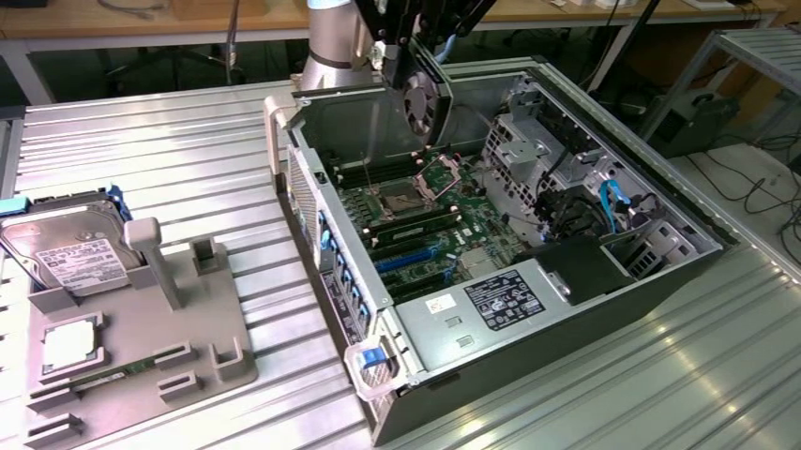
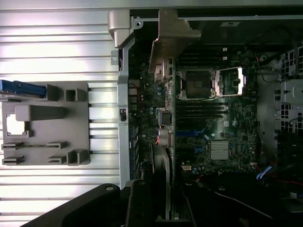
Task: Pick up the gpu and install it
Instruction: 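Pick up the gpu and move the gpu toward the slot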
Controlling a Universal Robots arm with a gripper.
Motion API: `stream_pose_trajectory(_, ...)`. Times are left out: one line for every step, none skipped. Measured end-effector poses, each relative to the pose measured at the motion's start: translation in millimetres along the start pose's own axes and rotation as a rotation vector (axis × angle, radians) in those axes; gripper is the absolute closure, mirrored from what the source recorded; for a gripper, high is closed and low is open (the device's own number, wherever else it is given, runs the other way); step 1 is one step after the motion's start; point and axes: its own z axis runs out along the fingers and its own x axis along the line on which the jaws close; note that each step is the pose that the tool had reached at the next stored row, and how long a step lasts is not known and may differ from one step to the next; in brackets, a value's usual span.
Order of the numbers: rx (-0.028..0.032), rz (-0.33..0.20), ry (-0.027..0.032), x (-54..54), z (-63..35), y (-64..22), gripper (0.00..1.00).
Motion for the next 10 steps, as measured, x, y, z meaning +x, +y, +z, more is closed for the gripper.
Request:
stream_pose_trajectory(-0.0001,0.000,0.0000,-0.4,0.0,0.0,0.73)
stream_pose_trajectory(0.0000,0.000,0.0000,-1.1,0.0,0.0,0.73)
stream_pose_trajectory(0.0000,0.000,0.0000,-1.8,0.0,0.0,0.73)
stream_pose_trajectory(-0.0001,0.000,0.0000,-2.4,0.0,0.0,0.73)
stream_pose_trajectory(-0.0001,0.000,-0.0001,-3.3,0.0,0.1,0.73)
stream_pose_trajectory(0.0000,0.000,0.0001,-4.2,0.0,0.1,0.73)
stream_pose_trajectory(-0.0001,0.000,0.0000,-4.9,0.0,0.1,0.73)
stream_pose_trajectory(-0.0001,0.000,0.0000,-5.5,0.0,0.1,0.73)
stream_pose_trajectory(-0.0001,0.000,0.0000,-6.6,0.0,0.1,0.73)
stream_pose_trajectory(0.0000,0.000,0.0000,-7.2,0.0,0.1,0.73)
